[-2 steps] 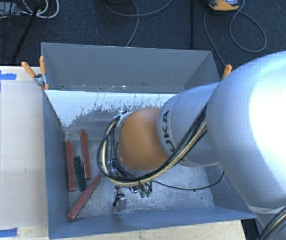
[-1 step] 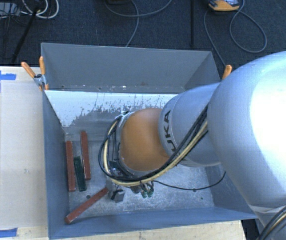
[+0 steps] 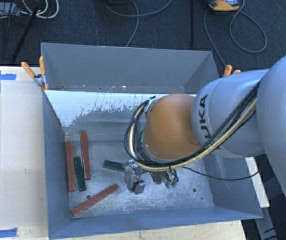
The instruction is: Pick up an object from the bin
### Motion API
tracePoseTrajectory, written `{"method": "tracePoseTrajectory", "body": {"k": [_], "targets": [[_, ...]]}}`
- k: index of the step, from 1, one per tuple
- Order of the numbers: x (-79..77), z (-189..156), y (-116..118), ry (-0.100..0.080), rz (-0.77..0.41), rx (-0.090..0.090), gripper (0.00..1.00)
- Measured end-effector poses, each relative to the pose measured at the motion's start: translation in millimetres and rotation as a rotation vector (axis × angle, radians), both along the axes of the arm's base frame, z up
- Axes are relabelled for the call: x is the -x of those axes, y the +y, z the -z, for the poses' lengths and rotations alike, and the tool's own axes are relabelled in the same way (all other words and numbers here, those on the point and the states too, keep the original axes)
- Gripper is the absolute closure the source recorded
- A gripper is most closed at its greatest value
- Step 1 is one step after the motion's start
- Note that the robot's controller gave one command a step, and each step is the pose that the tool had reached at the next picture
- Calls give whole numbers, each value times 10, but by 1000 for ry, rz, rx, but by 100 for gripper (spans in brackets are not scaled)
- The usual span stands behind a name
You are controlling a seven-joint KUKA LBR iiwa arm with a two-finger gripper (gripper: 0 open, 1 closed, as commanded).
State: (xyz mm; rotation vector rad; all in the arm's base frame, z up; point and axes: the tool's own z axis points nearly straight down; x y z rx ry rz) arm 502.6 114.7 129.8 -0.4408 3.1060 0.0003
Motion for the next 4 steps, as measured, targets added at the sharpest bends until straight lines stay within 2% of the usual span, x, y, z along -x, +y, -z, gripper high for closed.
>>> {"method": "tracePoseTrajectory", "body": {"k": [1,2,3,4], "targets": [[14,32,14,5,-4,1,0],[136,625,752,4,-16,-2,0],[127,604,716,5,-12,1,100],[212,-723,344,-2,-26,0,100]]}}
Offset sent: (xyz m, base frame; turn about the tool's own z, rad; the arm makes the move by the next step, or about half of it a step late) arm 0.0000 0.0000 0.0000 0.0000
